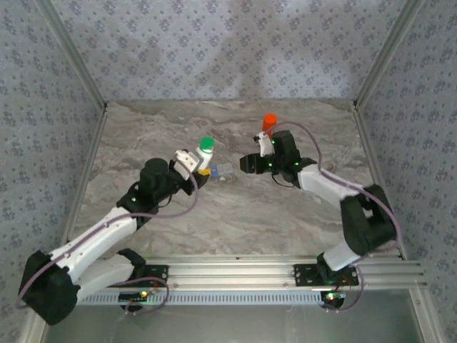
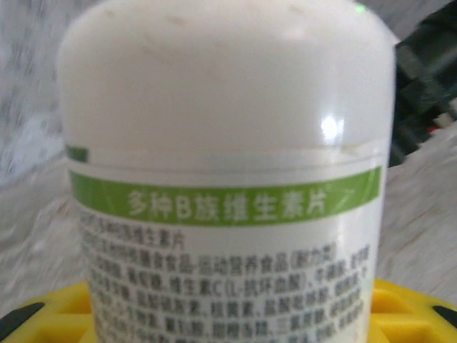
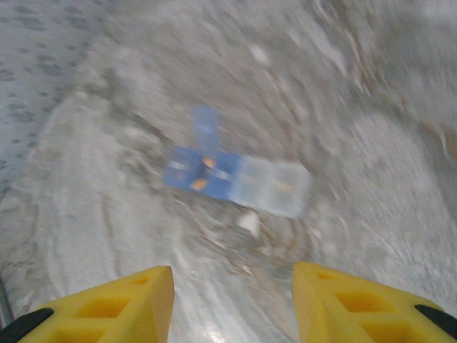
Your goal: Sort the pills into containers
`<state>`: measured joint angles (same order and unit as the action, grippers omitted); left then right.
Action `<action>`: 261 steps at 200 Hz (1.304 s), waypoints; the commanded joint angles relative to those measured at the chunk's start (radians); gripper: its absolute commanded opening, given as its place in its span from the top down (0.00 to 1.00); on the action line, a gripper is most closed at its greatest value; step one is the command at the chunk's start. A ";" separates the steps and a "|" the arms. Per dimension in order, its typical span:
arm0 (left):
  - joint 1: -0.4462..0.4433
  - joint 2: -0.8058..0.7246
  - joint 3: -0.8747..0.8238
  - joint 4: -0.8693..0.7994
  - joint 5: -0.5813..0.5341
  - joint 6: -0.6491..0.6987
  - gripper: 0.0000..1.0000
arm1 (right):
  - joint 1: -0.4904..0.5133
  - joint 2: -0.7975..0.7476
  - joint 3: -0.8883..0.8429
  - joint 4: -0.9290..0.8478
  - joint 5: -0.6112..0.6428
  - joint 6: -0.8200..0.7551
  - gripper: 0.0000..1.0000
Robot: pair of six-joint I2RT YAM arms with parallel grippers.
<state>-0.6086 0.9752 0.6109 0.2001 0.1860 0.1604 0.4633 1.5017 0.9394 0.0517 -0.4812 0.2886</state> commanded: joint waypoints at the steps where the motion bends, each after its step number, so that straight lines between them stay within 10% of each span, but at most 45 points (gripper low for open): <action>1: 0.003 -0.035 -0.010 0.233 0.222 -0.020 1.00 | 0.061 -0.161 0.064 -0.059 0.012 -0.147 0.50; 96: -0.001 -0.035 -0.016 0.235 0.326 0.005 1.00 | 0.178 -0.215 0.287 -0.204 -0.270 -0.428 0.40; 261: -0.050 0.033 -0.011 0.295 0.359 0.013 1.00 | 0.251 -0.120 0.397 -0.313 -0.364 -0.566 0.43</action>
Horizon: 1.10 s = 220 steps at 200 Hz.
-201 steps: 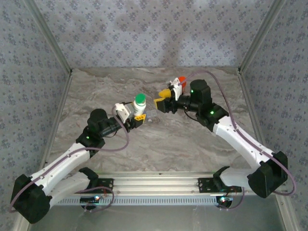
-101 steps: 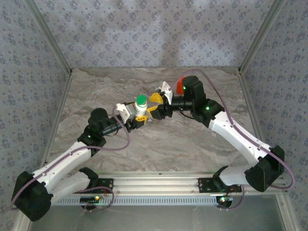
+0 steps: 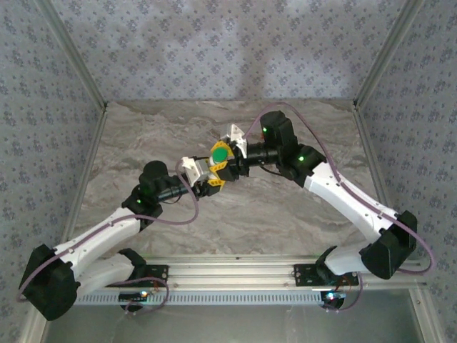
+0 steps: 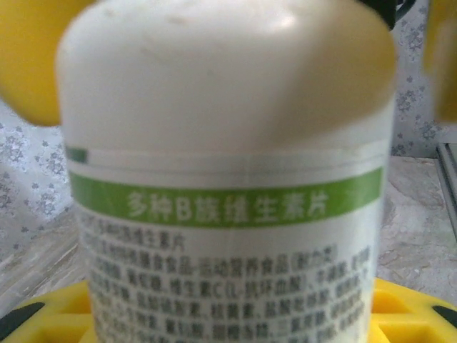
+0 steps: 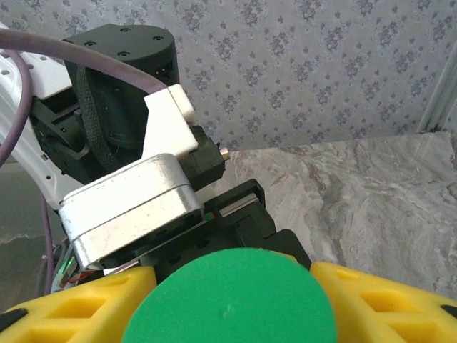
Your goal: Sort the pills into containers
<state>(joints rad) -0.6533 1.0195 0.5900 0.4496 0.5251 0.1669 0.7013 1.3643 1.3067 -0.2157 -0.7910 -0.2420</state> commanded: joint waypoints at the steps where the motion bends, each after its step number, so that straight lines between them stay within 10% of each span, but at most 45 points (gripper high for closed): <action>1: -0.006 -0.012 0.010 0.046 0.020 0.006 1.00 | 0.013 0.018 0.030 -0.047 -0.055 -0.036 0.43; 53: -0.006 -0.042 0.006 0.059 0.016 0.004 1.00 | 0.010 0.042 0.029 -0.124 -0.113 -0.080 0.43; 113: -0.009 -0.031 0.014 0.033 -0.018 0.003 1.00 | 0.010 0.029 0.037 -0.136 -0.125 -0.064 0.74; 133: -0.015 -0.027 0.025 0.000 -0.104 -0.001 0.65 | 0.004 0.018 0.032 -0.119 -0.082 -0.029 0.80; 147: -0.019 -0.032 0.021 -0.006 -0.163 0.006 0.02 | -0.012 0.017 0.034 -0.108 -0.039 0.014 0.84; 220: -0.020 -0.096 -0.061 0.059 -0.475 -0.022 0.01 | -0.106 -0.037 -0.035 -0.007 0.382 0.169 0.86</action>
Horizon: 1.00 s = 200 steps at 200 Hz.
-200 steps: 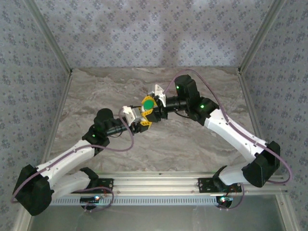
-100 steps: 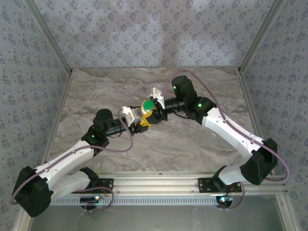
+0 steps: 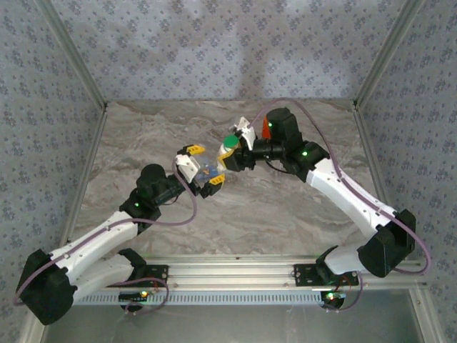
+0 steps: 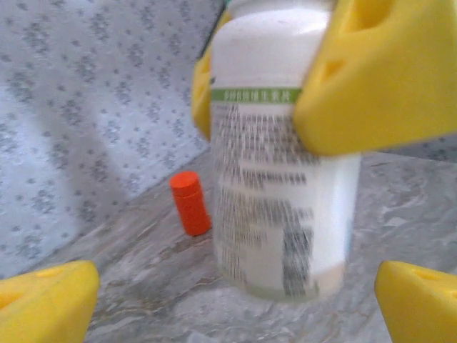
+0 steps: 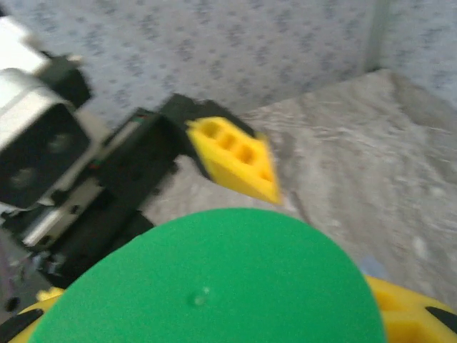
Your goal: Sort the pills into containers
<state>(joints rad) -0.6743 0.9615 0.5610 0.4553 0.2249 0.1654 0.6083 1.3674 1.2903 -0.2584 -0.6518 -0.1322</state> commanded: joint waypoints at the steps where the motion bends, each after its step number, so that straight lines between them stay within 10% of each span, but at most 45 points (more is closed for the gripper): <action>1: 0.001 -0.039 -0.032 0.054 -0.187 -0.023 0.01 | -0.013 -0.039 -0.019 0.035 0.259 0.059 0.85; 25: 0.018 -0.078 -0.067 0.099 -0.475 -0.115 0.01 | -0.028 -0.018 -0.037 0.020 0.524 0.060 0.85; 59: 0.149 -0.134 -0.046 -0.076 -0.696 -0.544 0.02 | -0.076 0.055 -0.081 0.054 0.592 0.092 0.84; 88: 0.279 -0.124 -0.018 -0.209 -0.569 -0.708 0.01 | -0.106 0.150 -0.143 0.134 0.582 0.108 0.83; 200: 0.280 0.001 0.059 -0.238 -0.384 -0.665 0.02 | -0.140 0.498 -0.017 0.314 0.543 0.175 0.81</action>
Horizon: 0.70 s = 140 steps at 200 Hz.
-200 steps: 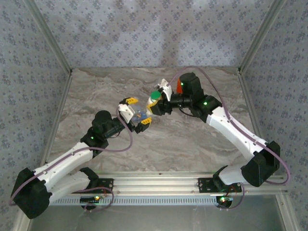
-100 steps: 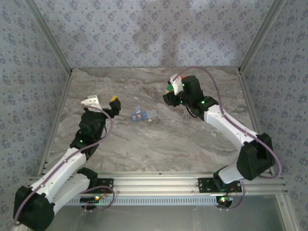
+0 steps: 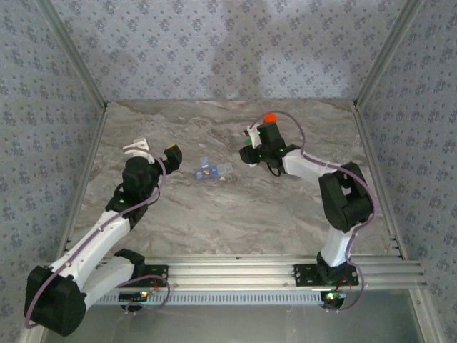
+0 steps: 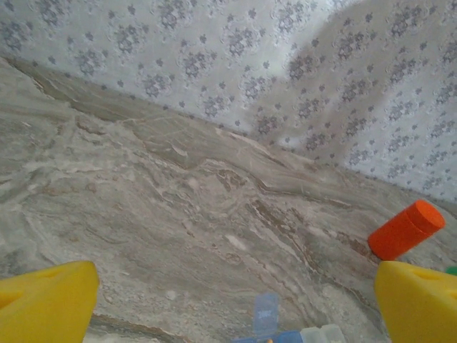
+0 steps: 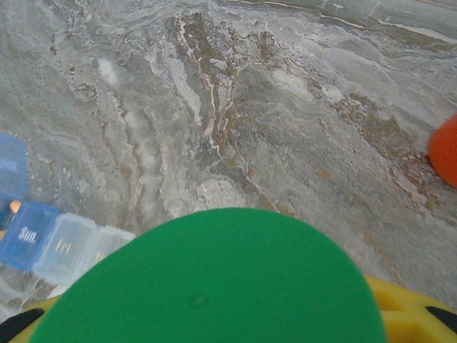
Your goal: Sort the pills into containers
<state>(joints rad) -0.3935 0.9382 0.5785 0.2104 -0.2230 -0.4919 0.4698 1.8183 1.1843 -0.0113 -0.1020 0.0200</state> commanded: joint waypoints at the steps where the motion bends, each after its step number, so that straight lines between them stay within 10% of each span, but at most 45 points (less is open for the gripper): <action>1: -0.001 0.025 0.043 0.007 0.066 -0.008 0.01 | -0.001 0.049 0.092 0.067 -0.007 0.023 0.81; 140: -0.018 0.090 0.088 -0.036 0.097 0.054 0.02 | 0.022 0.348 0.443 -0.028 0.032 -0.020 0.79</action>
<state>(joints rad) -0.4061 1.0241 0.6243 0.1818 -0.1265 -0.4614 0.4763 2.1490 1.5837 -0.0124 -0.0978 0.0189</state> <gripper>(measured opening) 0.985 0.501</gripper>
